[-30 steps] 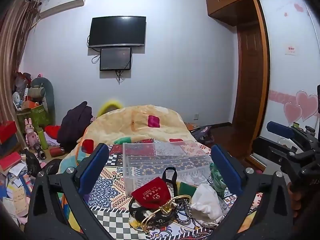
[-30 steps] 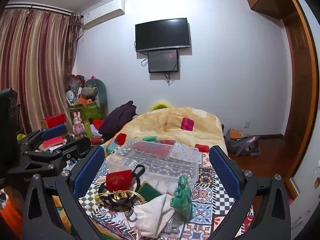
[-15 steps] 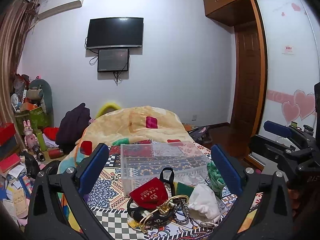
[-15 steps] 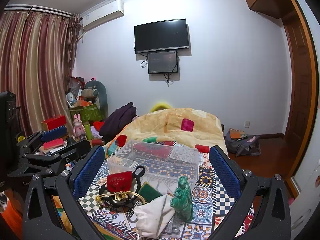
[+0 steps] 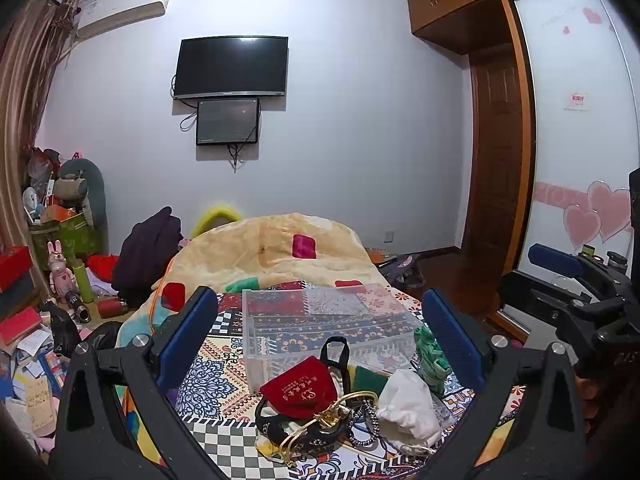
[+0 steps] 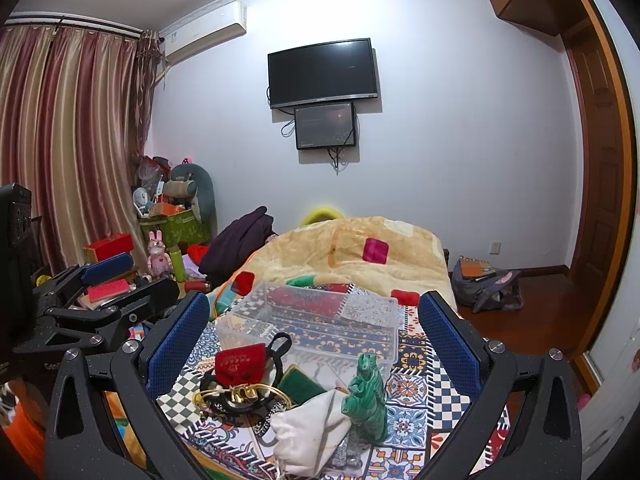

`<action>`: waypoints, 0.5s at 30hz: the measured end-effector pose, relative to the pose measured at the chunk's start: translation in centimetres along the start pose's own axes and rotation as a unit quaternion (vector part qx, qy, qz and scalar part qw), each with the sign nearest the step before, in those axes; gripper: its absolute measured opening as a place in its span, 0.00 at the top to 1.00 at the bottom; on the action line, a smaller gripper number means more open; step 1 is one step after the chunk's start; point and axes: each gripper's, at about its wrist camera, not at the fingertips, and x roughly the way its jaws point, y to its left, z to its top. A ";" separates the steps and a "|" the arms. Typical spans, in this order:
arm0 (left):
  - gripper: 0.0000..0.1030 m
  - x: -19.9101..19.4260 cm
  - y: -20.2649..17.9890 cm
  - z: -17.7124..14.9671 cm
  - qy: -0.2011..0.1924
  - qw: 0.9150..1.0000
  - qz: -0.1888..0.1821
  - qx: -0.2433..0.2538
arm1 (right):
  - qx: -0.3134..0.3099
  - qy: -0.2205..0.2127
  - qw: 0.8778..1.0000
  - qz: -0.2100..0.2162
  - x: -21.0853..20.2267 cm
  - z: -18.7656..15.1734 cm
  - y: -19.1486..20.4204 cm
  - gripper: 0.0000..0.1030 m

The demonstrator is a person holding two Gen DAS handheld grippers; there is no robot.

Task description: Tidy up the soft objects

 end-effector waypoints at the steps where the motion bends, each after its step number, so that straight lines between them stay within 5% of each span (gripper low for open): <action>1: 0.00 0.0 0.0 0.0 0.000 1.000 0.000 0.000 | 0.000 0.000 1.000 0.000 0.0 0.0 0.0 0.00; 15: 0.00 0.0 0.0 0.2 -0.003 1.000 0.003 0.001 | 0.001 -0.001 1.000 0.001 -0.1 0.1 0.1 0.00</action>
